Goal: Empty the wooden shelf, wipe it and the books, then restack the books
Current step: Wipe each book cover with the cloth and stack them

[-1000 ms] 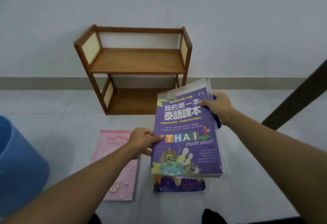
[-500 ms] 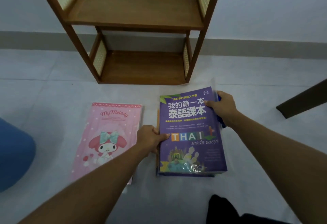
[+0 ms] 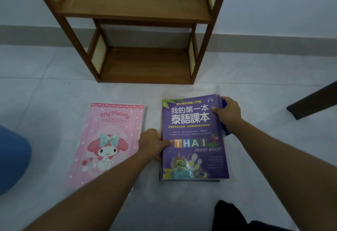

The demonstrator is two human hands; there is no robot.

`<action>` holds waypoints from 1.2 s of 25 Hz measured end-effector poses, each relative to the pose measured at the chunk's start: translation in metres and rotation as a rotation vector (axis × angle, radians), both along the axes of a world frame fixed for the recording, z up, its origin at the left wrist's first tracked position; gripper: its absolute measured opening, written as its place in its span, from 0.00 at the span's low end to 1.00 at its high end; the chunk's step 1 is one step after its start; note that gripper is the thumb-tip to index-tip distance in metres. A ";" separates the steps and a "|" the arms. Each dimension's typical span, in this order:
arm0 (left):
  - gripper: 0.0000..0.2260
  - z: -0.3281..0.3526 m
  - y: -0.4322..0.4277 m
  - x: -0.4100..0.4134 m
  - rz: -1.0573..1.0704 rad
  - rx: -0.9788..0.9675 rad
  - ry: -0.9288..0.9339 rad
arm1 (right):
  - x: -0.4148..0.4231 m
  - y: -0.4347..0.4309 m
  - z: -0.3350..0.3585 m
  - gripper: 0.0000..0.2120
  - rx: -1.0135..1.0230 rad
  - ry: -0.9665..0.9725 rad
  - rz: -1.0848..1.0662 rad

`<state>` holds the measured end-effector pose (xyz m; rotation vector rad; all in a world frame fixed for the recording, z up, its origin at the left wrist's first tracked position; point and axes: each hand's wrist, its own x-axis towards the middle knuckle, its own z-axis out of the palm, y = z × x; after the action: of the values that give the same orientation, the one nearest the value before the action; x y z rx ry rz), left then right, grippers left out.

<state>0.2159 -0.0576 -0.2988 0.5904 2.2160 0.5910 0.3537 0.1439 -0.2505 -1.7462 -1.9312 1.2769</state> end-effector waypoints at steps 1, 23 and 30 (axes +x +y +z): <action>0.18 0.003 0.001 0.000 -0.068 -0.036 0.059 | 0.001 0.003 0.002 0.23 0.015 -0.024 -0.032; 0.13 0.190 -0.089 -0.143 -0.366 -0.198 0.343 | -0.123 -0.148 0.099 0.15 -0.707 0.585 -0.053; 0.26 0.105 -0.163 -0.161 -0.359 -0.139 0.391 | -0.135 -0.195 0.074 0.17 -0.135 0.339 0.344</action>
<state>0.0553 -0.2207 -0.1941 1.0727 2.3980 0.1406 0.2184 -0.0507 -0.1763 -1.1775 -2.0323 1.7253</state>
